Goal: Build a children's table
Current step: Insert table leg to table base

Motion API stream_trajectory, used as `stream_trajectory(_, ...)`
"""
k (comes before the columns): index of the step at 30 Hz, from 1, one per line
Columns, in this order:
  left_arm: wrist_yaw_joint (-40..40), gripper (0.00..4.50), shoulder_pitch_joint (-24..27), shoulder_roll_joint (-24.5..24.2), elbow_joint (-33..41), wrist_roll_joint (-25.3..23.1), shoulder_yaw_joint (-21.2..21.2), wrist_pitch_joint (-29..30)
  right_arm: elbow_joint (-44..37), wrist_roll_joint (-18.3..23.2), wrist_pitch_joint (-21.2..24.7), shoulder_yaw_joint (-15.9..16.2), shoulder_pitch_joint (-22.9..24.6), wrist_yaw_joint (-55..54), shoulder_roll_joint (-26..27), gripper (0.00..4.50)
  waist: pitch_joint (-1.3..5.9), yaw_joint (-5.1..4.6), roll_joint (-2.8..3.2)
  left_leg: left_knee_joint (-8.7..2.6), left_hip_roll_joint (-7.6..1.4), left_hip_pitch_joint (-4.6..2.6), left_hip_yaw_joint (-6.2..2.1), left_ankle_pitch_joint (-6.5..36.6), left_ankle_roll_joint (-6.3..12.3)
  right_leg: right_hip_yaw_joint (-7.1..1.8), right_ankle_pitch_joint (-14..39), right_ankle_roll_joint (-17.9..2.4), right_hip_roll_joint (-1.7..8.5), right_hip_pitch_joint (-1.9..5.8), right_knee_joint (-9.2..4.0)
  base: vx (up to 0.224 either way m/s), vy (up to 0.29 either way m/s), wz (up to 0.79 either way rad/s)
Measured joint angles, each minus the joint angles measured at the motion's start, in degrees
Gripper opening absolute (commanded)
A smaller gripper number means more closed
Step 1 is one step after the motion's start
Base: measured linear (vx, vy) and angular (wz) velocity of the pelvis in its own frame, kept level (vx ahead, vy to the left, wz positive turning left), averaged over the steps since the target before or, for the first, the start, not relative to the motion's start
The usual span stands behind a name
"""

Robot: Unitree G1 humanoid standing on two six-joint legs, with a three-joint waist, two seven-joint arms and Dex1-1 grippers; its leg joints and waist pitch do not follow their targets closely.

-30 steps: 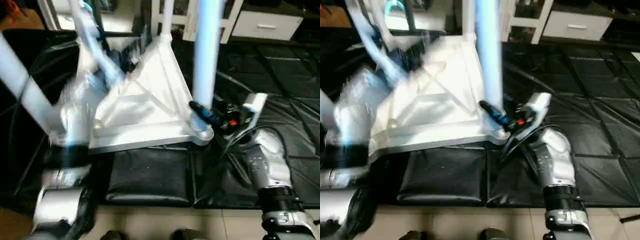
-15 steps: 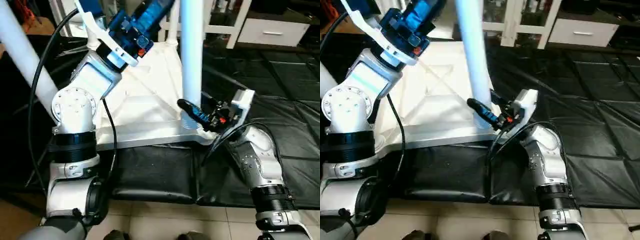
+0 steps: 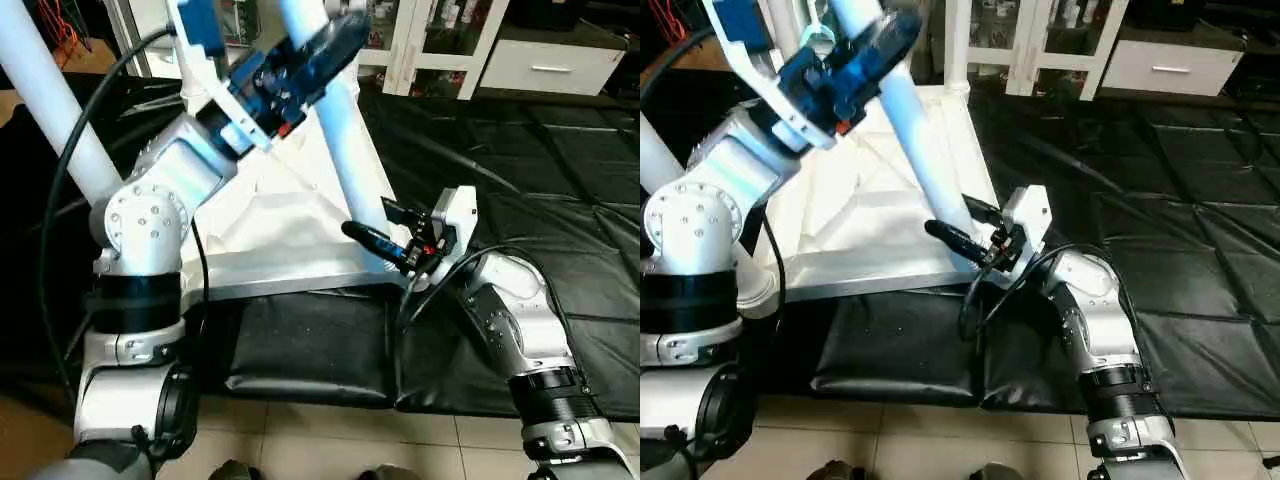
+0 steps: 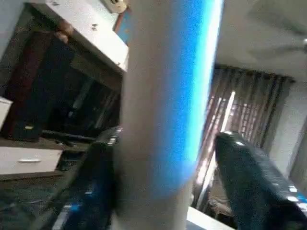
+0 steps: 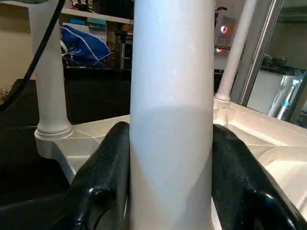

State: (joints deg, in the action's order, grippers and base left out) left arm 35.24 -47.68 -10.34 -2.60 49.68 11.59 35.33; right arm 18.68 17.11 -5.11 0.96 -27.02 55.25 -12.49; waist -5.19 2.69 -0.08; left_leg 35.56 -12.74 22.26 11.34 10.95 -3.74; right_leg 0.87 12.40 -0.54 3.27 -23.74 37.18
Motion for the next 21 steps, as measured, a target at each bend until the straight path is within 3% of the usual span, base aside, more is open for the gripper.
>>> stream_trajectory(2, -0.02, 2.67, 0.02, 0.00, 0.04, 0.00, 0.17, -0.15, 0.00, -0.07, 0.00, 0.00, -0.35, -0.31, -0.01, 1.86, 0.00, 0.13, 0.00, 0.04, 0.00, 0.01, 0.01, 0.02, 0.03, 0.00, 0.00, 0.00, 0.00, 0.00, 0.01, 0.000, 0.000, 0.00)
stream_trajectory(4, -0.05, 2.64, 0.12, -0.03, 0.07, -0.01, 0.47, -0.20, 0.00, -0.27, -0.05, 0.04, -0.61, -0.37, -0.01, 1.86, 0.01, 0.33, 0.02, 0.09, 0.00, 0.01, 0.00, 0.02, 0.04, -0.01, -0.01, 0.01, 0.00, 0.01, 0.05, 0.000, 0.000, 0.00)
stream_trajectory(9, -0.10, 2.03, 0.97, 0.15, 0.17, -0.01, 1.01, -0.21, -0.16, -0.82, 0.00, 0.41, -0.59, 0.18, -0.70, 1.86, 0.04, 0.71, 0.07, 0.21, -0.01, 0.00, -0.01, 0.02, 0.03, 0.01, 0.00, 0.01, 0.00, 0.00, 0.22, 0.000, 0.000, 0.00)
stream_trajectory(17, -0.34, 1.72, 0.96, 0.24, 0.19, -1.05, 0.85, -2.10, -0.80, 0.36, 0.42, 0.65, -0.55, 0.43, -1.05, 1.86, 0.05, 0.73, 0.08, 0.39, -0.02, 0.00, -0.03, 0.02, 0.02, 0.00, 0.00, 0.01, 0.01, 0.01, 0.40, 0.000, 0.000, 0.00)
stream_trajectory(19, -0.41, 1.70, 0.96, 0.31, 0.19, -1.27, 0.82, -2.38, -0.80, 0.75, 0.66, 0.62, -0.56, 0.72, -1.08, 2.56, 0.05, 0.71, 0.08, 0.42, -0.02, 0.01, -0.03, 0.02, 0.03, 0.00, 0.00, 0.01, 0.01, 0.01, 0.41, 0.000, 0.000, 0.00)
stream_trajectory(21, -0.97, 1.68, 0.97, 0.80, 0.21, -2.60, 0.68, -3.76, -0.85, 1.34, 0.88, 0.60, -0.56, 1.03, -0.97, 2.62, 0.05, 0.69, 0.07, 0.48, -0.02, 0.02, -0.03, 0.03, 0.05, -0.01, -0.01, 0.01, 0.02, 0.02, 0.42, 0.000, 0.000, 0.00)
